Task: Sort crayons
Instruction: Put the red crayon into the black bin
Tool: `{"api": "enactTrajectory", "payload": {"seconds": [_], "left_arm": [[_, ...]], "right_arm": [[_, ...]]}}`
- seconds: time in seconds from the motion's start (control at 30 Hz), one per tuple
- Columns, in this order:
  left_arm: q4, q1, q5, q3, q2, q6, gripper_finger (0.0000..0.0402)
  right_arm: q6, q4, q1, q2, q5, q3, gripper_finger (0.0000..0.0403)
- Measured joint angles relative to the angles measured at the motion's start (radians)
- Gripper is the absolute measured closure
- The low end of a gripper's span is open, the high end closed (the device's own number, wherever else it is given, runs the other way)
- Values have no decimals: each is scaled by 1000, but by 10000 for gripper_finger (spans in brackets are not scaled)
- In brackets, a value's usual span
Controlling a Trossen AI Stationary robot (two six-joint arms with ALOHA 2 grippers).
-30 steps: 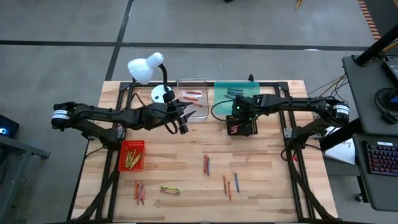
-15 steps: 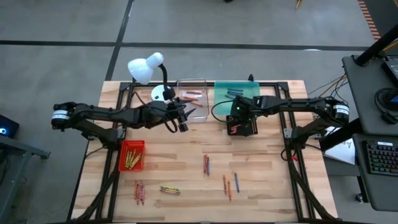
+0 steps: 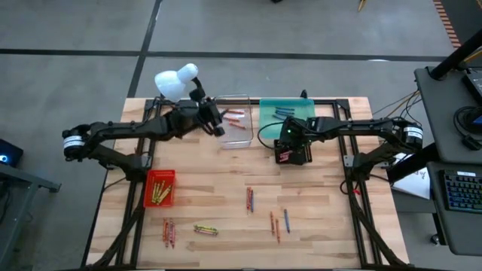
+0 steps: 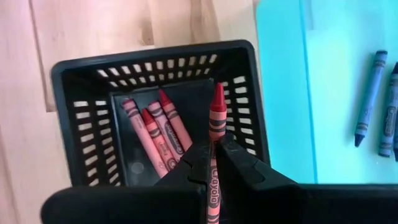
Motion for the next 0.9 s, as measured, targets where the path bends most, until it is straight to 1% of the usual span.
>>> {"api": "enactTrajectory", "payload": {"seconds": [0.17, 0.37, 0.57, 0.9], "left_arm": [[0, 60, 10, 0, 0, -42, 248], [-1, 60, 12, 0, 0, -40, 248], [5, 60, 13, 0, 0, -40, 248], [7, 55, 13, 0, 0, -63, 248]], "right_arm": [[2, -3, 1, 0, -4, -6, 390], [-18, -2, 0, 0, -3, -7, 390], [-24, 43, 0, 0, -2, -7, 386], [-18, 50, 0, 0, 2, -4, 333]]}}
